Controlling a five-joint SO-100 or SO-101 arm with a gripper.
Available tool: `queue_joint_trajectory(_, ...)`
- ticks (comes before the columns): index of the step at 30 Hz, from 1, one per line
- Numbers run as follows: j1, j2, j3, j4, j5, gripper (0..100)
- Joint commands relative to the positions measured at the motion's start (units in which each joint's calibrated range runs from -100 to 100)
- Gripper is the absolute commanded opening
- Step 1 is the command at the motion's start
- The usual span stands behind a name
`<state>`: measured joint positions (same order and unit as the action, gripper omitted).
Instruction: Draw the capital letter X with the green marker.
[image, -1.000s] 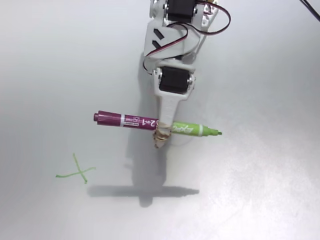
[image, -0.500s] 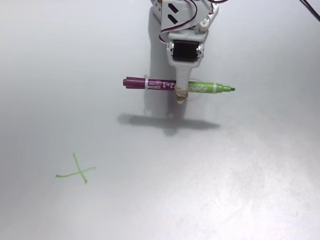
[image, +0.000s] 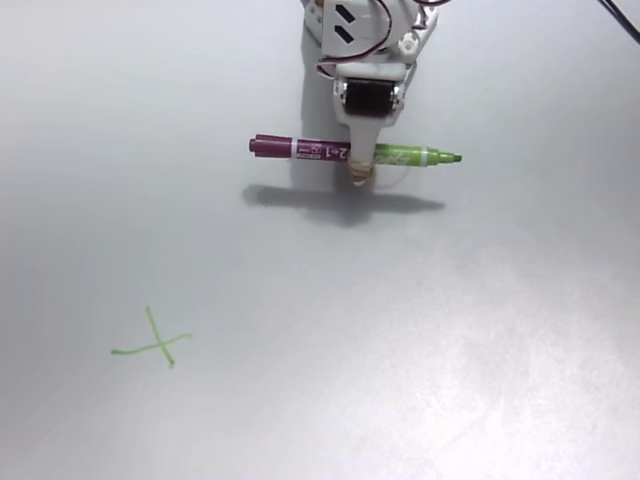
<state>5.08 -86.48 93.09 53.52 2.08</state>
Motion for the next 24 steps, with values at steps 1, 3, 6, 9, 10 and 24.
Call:
queue_joint_trajectory(1, -0.46, -2.67, 0.45, 2.67, -0.98, 1)
queue_joint_trajectory(3, -1.13, -3.62, 0.98, 3.98, -1.90, 1)
queue_joint_trajectory(6, -1.60, -4.18, 1.07, 6.11, -2.00, 1)
queue_joint_trajectory(9, -1.79, -4.18, 1.34, 6.43, -1.81, 1)
queue_joint_trajectory(10, -1.79, -4.18, 1.34, 6.84, -1.56, 1)
queue_joint_trajectory(24, 1.63, -4.18, 3.05, 14.28, 0.73, 1)
